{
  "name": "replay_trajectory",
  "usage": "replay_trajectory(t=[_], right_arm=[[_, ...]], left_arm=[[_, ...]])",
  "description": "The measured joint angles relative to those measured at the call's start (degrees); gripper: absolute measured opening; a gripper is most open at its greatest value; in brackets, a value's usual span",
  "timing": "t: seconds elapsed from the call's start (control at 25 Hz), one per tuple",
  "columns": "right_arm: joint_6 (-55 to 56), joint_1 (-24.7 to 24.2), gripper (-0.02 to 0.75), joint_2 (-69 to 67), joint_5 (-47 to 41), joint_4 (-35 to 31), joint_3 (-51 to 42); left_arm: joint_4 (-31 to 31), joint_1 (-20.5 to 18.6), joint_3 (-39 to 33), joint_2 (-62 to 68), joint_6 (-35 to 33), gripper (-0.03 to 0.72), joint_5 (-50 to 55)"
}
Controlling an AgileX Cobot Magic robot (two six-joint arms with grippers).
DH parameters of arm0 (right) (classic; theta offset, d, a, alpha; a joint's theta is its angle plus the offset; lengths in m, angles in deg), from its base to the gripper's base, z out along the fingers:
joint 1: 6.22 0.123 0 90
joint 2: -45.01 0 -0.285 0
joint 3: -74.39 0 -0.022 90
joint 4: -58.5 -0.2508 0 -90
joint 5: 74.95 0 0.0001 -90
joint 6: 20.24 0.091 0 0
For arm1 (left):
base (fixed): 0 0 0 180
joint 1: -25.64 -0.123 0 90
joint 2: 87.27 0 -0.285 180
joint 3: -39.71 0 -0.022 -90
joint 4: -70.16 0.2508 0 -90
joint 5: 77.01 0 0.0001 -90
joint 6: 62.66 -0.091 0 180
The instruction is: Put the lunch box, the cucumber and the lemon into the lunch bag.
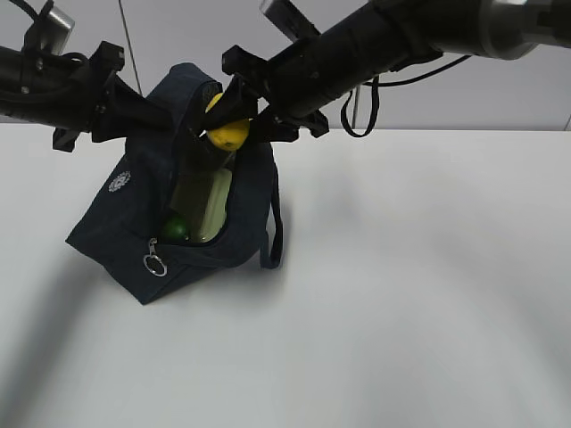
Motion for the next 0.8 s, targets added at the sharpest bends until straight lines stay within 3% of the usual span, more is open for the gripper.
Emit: replay_trajectory(t=[0.48, 0.72, 0.8], right_arm=[[0.0, 0.7, 0.394, -4.1, 2.5, -3.1, -0.1], [0.0, 0.9, 0.563, -4.1, 2.8, -3.3, -0.1], [0.0, 0.9, 0.580, -4.1, 2.8, -3.3, -0.1]], left_arm=[[0.0, 0.0, 0.0, 0.0, 0.0, 0.003, 0.0], [0.0, 0.0, 0.0, 0.0, 0.0, 0.003, 0.0], [0.0, 0.0, 0.0, 0.0, 0.0, 0.003, 0.0]])
